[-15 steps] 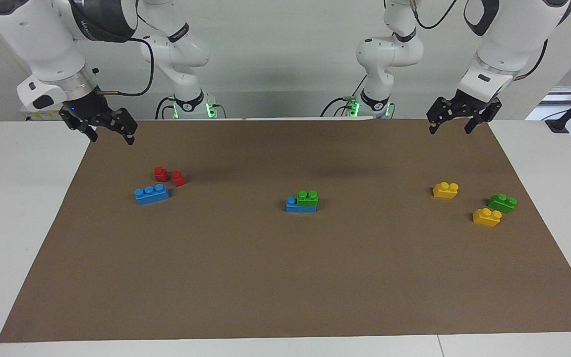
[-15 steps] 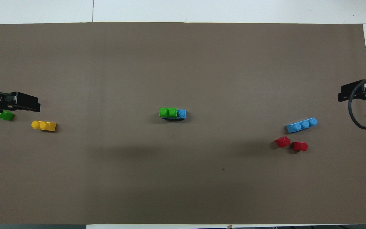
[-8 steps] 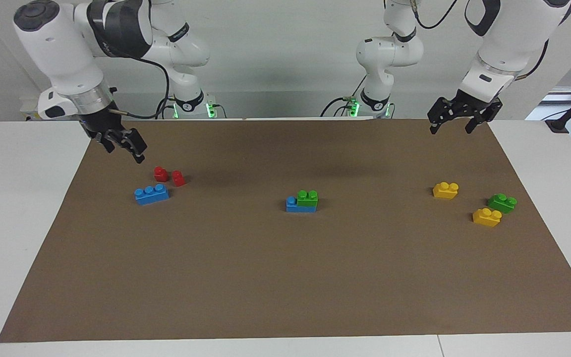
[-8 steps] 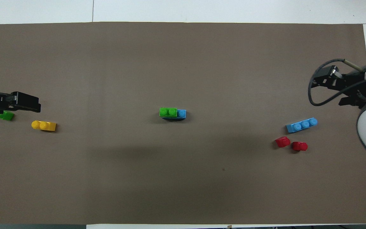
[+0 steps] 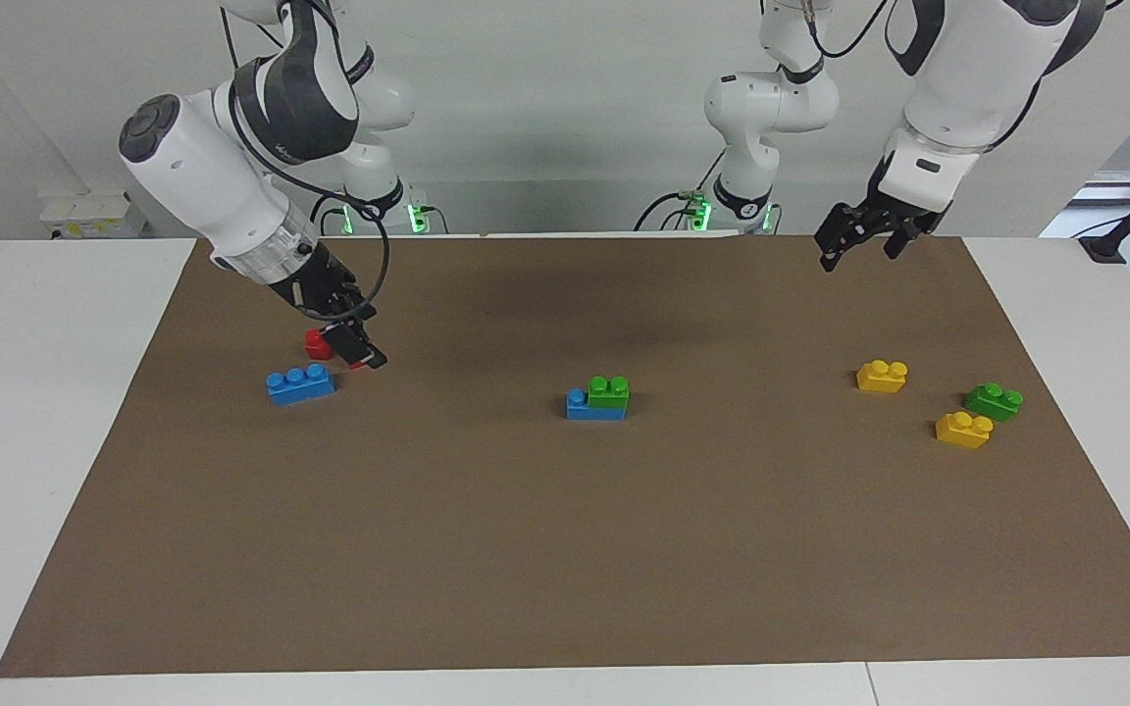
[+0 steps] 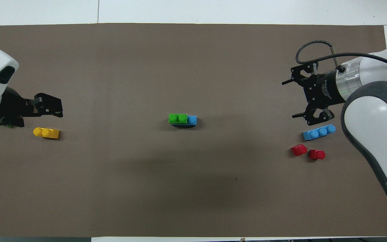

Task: Remove green block with left arm and hold with right
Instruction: 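Move both grippers toward the joined green-and-blue bricks in the middle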

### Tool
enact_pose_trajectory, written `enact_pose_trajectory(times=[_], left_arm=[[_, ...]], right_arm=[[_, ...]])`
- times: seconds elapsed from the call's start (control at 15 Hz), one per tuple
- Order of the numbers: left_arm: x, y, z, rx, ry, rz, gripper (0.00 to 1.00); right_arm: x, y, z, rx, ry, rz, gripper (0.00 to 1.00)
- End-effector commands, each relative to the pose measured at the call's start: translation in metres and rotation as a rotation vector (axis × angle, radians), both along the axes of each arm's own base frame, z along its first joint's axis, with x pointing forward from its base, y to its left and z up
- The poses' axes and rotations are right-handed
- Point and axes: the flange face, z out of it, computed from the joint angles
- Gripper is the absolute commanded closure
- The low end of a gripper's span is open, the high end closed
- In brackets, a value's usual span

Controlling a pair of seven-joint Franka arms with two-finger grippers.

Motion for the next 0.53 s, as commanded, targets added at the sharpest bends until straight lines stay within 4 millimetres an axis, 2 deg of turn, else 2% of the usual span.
enact_pose_trajectory(times=[0.0, 0.2, 0.33, 0.47], left_arm=[[-0.022, -0.030, -0.012, 0.006, -0.041, 0.163, 0.00], [-0.034, -0.058, -0.021, -0.006, -0.075, 0.345, 0.00], [-0.040, -0.075, -0.028, -0.005, -0.068, 0.498, 0.00], [-0.047, -0.108, -0.047, -0.044, -0.096, 0.668, 0.00]], right_arm=[[-0.006, 0.037, -0.030, 0.022, 0.069, -0.031, 0.00], [0.004, 0.048, -0.056, 0.084, 0.126, -0.115, 0.00], [0.007, 0.069, -0.069, 0.096, 0.132, -0.163, 0.00], [0.010, 0.091, -0.086, 0.127, 0.151, -0.207, 0.00]])
